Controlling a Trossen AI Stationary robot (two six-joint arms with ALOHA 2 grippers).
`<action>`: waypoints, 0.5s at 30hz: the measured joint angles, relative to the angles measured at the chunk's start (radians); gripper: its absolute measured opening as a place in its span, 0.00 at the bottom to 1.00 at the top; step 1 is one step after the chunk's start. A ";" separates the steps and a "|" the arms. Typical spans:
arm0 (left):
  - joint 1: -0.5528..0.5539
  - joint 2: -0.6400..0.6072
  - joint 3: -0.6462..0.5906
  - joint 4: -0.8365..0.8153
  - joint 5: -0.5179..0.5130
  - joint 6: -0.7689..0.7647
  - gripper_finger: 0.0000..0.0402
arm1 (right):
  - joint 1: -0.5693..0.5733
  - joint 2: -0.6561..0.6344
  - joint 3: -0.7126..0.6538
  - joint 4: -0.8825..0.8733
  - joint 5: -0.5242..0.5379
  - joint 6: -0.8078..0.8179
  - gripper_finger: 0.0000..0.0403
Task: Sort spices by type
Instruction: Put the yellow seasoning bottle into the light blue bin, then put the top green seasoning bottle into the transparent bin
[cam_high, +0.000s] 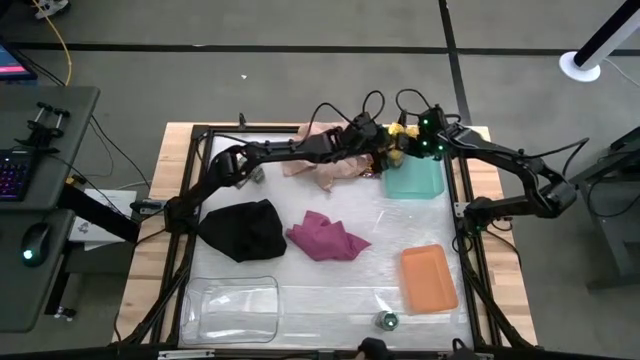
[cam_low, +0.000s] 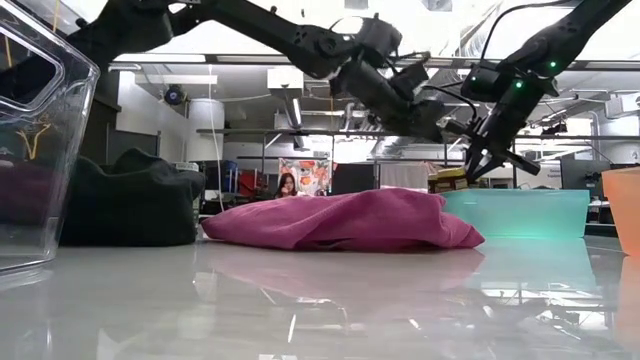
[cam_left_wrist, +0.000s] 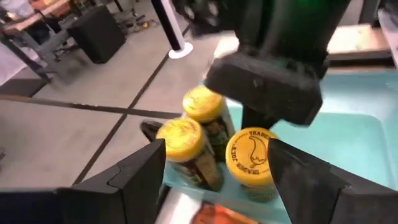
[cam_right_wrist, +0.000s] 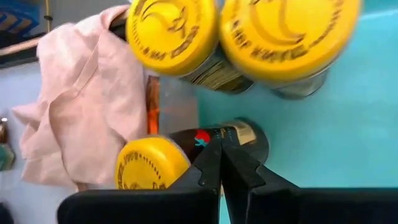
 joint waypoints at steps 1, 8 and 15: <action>0.003 -0.012 0.000 -0.008 -0.001 0.000 0.66 | -0.008 0.000 0.000 -0.001 0.000 -0.006 0.00; 0.039 -0.105 0.000 -0.161 -0.007 -0.016 0.66 | -0.056 -0.007 0.046 -0.061 0.043 -0.064 0.00; 0.081 -0.252 -0.008 -0.447 0.083 -0.113 0.66 | -0.072 -0.032 0.120 -0.167 0.062 -0.182 0.00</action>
